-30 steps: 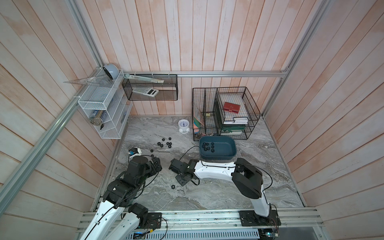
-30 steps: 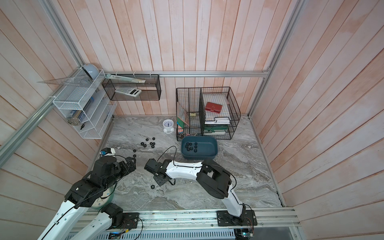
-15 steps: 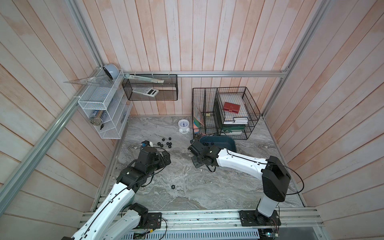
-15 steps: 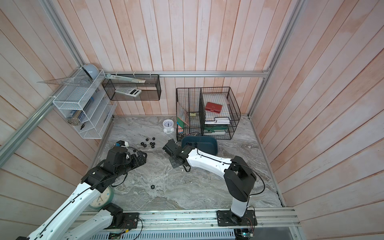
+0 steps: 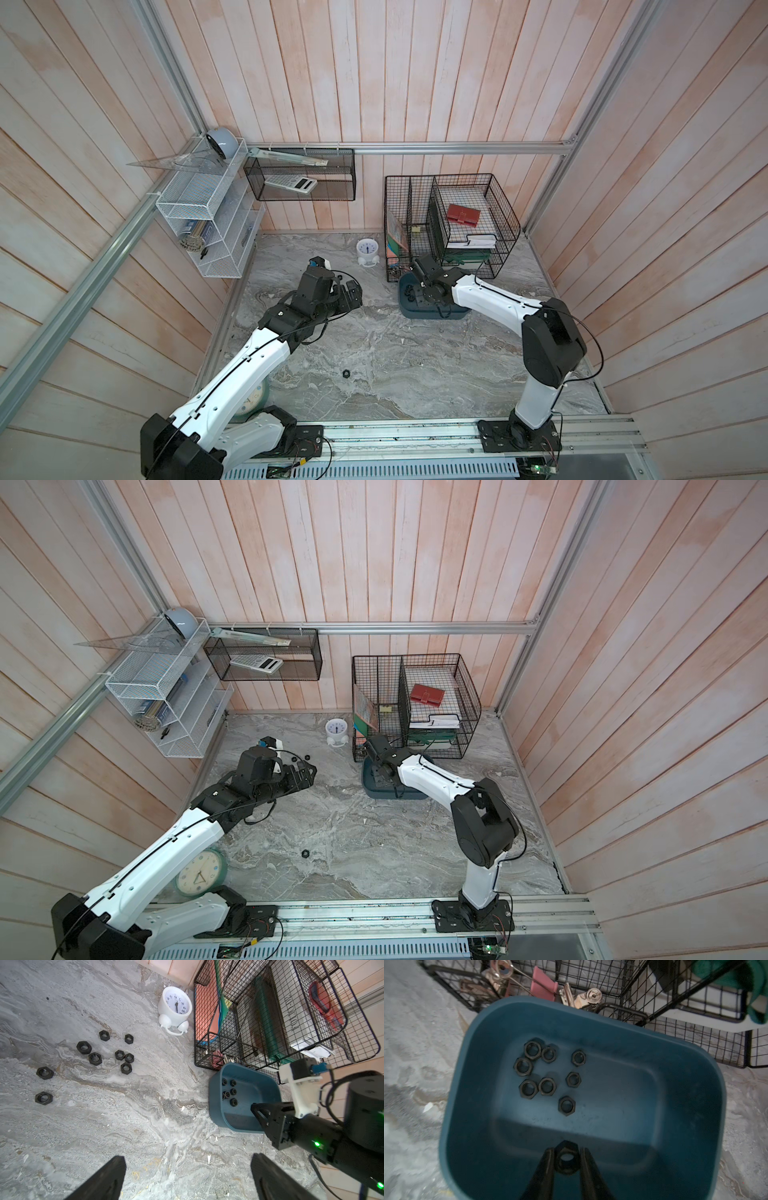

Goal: Put the nuts on the desktop into the storage box
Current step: Place the nut in the storage box.

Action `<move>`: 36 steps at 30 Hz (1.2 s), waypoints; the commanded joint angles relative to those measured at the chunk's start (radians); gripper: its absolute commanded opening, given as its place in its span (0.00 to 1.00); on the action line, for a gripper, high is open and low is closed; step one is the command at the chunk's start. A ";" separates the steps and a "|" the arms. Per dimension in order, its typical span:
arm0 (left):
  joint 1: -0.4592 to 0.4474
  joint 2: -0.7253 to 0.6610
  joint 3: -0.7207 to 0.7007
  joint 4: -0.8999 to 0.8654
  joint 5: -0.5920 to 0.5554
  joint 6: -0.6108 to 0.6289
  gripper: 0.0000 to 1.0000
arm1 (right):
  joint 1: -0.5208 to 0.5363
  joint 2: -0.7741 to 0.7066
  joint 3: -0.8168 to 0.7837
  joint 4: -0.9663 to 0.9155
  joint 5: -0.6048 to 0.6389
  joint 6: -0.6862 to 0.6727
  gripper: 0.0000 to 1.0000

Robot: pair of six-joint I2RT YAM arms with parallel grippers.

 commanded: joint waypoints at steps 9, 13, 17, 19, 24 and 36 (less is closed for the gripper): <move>-0.002 0.058 0.065 0.015 -0.012 0.054 1.00 | -0.068 0.207 0.195 0.019 -0.070 -0.066 0.25; 0.005 0.064 0.069 0.009 -0.020 0.060 1.00 | -0.075 0.253 0.233 0.016 -0.084 -0.069 0.25; 0.011 0.070 0.068 0.009 -0.018 0.065 1.00 | -0.078 0.287 0.261 0.015 -0.095 -0.071 0.25; 0.014 0.073 0.069 0.008 -0.016 0.064 1.00 | -0.080 0.301 0.272 0.011 -0.094 -0.069 0.25; 0.018 0.076 0.066 0.008 -0.015 0.064 1.00 | -0.081 0.326 0.293 -0.007 -0.103 -0.073 0.25; 0.021 0.063 0.049 0.014 -0.011 0.060 1.00 | -0.082 0.306 0.254 -0.006 -0.081 -0.061 0.25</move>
